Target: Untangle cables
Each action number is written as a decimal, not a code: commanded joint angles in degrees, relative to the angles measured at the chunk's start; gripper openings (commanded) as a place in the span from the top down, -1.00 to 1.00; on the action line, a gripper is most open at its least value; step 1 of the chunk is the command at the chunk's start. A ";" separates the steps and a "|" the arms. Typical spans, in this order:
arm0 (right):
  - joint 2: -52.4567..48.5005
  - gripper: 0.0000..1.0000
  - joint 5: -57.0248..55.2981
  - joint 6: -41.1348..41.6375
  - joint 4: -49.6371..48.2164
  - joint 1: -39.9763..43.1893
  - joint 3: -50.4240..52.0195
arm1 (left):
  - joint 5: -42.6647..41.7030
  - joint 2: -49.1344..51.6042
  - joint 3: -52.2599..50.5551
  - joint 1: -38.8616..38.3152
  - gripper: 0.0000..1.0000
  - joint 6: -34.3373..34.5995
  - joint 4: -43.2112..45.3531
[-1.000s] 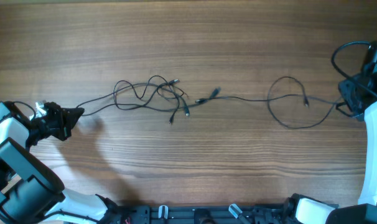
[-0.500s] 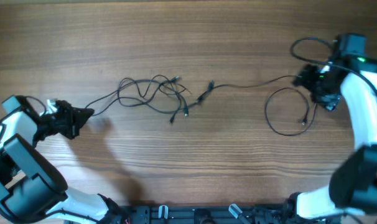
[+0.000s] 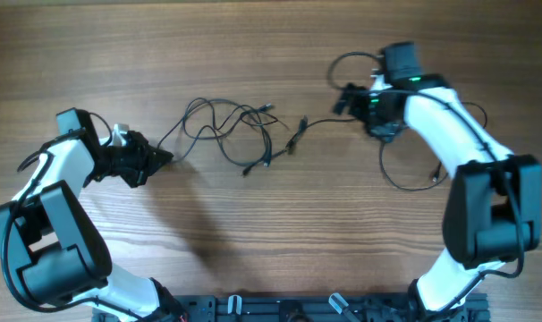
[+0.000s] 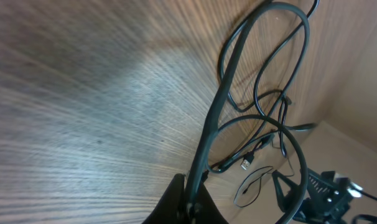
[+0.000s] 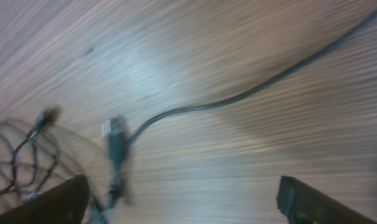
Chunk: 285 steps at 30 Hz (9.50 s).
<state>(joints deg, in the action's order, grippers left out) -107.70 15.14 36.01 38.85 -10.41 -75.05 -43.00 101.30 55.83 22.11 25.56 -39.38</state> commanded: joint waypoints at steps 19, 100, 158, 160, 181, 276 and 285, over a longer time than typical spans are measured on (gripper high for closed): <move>-7.80 -0.44 -5.44 -10.69 -12.15 -13.68 -0.28 | 0.90 -1.11 0.00 -0.66 0.92 11.39 -4.50; -7.28 0.62 -5.25 18.58 -5.81 -19.06 -0.26 | 2.60 -1.11 0.00 -5.77 0.92 11.37 -4.46; -7.15 0.78 43.58 20.87 -88.32 3.06 -0.28 | 5.40 -1.11 0.00 -5.77 0.92 10.73 -4.59; -7.15 0.79 43.25 23.50 -88.70 5.16 -0.28 | 5.42 -1.11 0.00 -5.77 0.92 10.71 -4.57; -7.15 0.83 72.96 7.89 -68.81 20.76 -0.26 | 23.98 -1.11 0.00 -5.77 0.92 10.19 -7.19; 15.52 -0.50 -23.80 -27.58 -26.75 23.98 37.46 | 24.65 -1.11 0.00 -10.01 -0.94 15.63 8.79; 12.46 0.92 -8.02 -28.33 -29.75 23.87 34.12 | 24.63 -1.11 0.00 -10.01 -1.00 15.63 8.33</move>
<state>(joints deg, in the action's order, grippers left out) -93.19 -3.29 8.25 7.75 13.50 -39.13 -19.33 100.55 55.86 12.36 41.28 -30.79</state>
